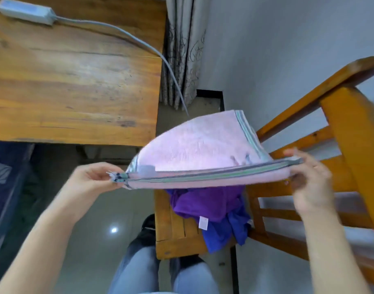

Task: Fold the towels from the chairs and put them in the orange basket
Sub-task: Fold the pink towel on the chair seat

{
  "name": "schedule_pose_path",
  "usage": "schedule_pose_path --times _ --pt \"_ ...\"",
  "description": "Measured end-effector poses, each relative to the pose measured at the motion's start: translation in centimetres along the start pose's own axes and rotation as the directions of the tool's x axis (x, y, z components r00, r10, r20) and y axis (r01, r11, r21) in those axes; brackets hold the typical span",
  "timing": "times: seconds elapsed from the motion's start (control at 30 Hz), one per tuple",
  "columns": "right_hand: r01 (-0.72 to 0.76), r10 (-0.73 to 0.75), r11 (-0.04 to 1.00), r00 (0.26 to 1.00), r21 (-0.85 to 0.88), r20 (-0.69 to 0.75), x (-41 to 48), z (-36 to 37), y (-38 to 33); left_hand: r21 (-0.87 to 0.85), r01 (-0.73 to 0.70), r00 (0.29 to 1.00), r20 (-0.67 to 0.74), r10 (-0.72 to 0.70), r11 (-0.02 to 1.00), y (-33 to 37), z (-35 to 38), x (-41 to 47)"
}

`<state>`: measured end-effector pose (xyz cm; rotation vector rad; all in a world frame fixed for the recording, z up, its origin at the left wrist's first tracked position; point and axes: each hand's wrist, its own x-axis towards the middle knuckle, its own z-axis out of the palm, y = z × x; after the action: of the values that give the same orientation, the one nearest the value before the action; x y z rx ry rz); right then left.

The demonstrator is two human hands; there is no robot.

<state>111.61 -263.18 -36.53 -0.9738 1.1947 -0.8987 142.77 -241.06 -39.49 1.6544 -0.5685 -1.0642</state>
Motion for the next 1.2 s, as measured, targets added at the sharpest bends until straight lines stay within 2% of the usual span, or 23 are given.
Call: schedule_pose_path --times 0.07,0.1,0.23,0.3,0.47,0.6,0.7,0.83,1.0,1.13,1.2 --pt "-0.117 0.104 0.977 0.991 -0.180 -0.081 -0.7 -0.5 3.4 0.103 0.072 0.997 -0.022 -0.070 0.992 -2.2 1.0 -0.4" --pt "-0.149 0.130 0.965 0.986 -0.217 -0.100 -1.0 -0.9 4.9 0.105 0.094 0.995 -0.027 -0.092 0.990 -3.3 1.6 -0.6" --pt "-0.247 0.209 0.940 0.962 -0.235 -0.178 -0.5 -1.2 7.4 0.064 0.166 0.977 -0.146 -0.155 0.984 -5.4 2.3 0.0" --pt "-0.282 0.235 0.928 0.950 -0.242 -0.208 -0.2 -1.1 7.8 0.037 0.187 0.974 -0.135 -0.181 0.982 -5.6 2.7 0.2" --pt "-0.200 0.157 0.950 0.970 -0.238 -0.187 1.3 -0.3 5.6 -0.138 0.168 0.978 -0.098 -0.183 0.976 -3.5 2.5 0.7" --pt "-0.071 0.044 0.985 0.985 -0.156 -0.168 1.4 0.4 2.9 -0.284 0.036 0.999 -0.017 -0.043 0.958 -1.2 1.7 0.2" --pt "-0.030 0.007 0.989 0.988 -0.145 -0.154 0.1 0.1 2.5 -0.368 0.038 0.999 0.027 -0.030 0.929 -1.3 1.0 -0.5" --pt "-0.177 0.130 0.953 0.972 -0.244 -0.196 -2.7 -1.4 6.5 -0.366 0.235 0.970 0.028 -0.241 0.900 -5.7 1.1 -1.3" --pt "-0.441 0.324 0.842 0.874 -0.311 -0.362 -4.6 -4.2 12.9 -0.308 0.511 0.853 0.066 -0.518 0.803 -13.0 2.4 -3.6" --pt "-0.537 0.389 0.782 0.817 -0.317 -0.425 -5.2 -5.3 15.7 -0.305 0.648 0.749 0.096 -0.655 0.697 -17.2 2.8 -4.6" --pt "-0.565 0.410 0.753 0.804 -0.338 -0.430 -5.2 -5.3 16.2 -0.285 0.669 0.730 0.080 -0.678 0.687 -18.4 2.9 -4.7"
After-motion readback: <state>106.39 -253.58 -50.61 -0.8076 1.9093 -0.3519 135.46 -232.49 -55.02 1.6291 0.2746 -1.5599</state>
